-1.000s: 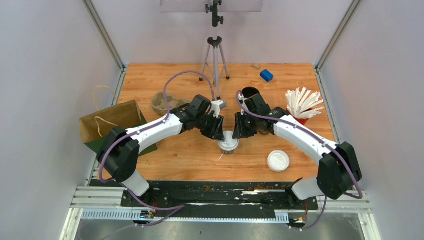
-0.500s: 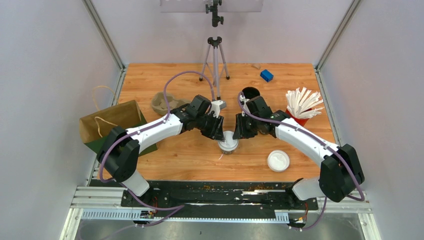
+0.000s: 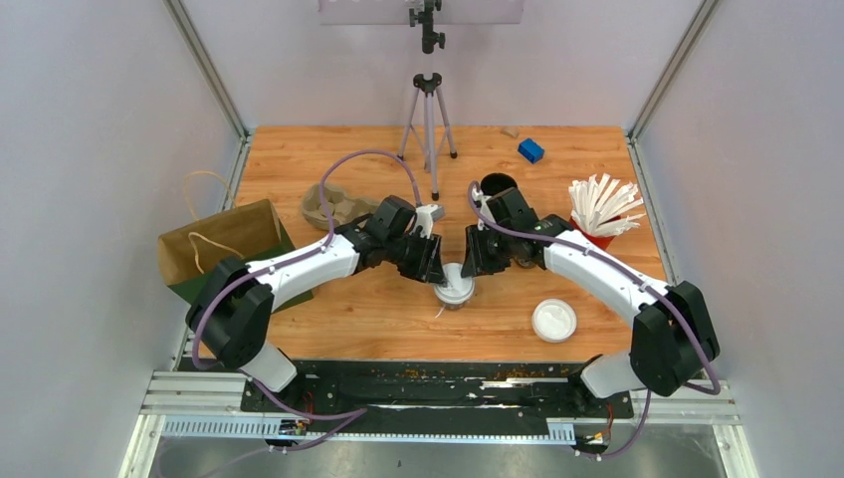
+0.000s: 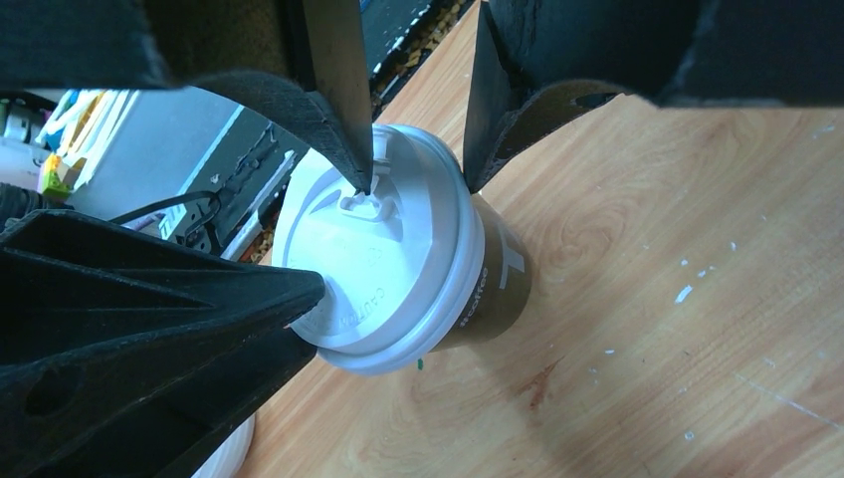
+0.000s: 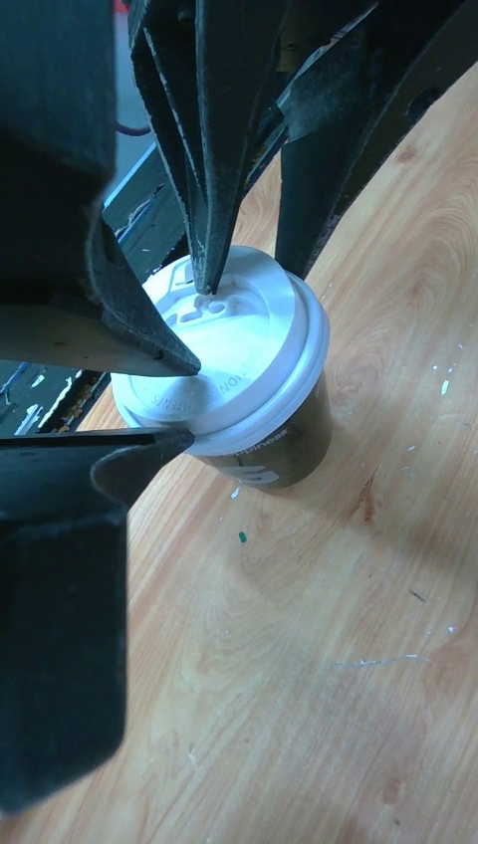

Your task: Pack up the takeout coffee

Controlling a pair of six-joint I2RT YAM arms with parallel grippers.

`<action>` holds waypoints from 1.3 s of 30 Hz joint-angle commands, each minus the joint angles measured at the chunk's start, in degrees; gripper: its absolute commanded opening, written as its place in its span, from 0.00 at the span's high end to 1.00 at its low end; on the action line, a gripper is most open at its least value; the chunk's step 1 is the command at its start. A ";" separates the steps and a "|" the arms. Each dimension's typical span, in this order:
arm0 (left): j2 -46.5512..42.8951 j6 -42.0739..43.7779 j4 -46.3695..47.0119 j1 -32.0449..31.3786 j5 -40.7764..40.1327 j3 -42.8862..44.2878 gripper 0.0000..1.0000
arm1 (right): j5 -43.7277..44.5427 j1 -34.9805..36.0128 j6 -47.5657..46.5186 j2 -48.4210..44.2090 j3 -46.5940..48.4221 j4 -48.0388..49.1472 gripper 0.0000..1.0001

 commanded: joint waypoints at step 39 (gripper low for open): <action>-11.35 -11.68 -1.70 -4.20 -11.44 -3.43 0.47 | 3.23 0.54 5.10 -3.33 6.59 -8.84 0.54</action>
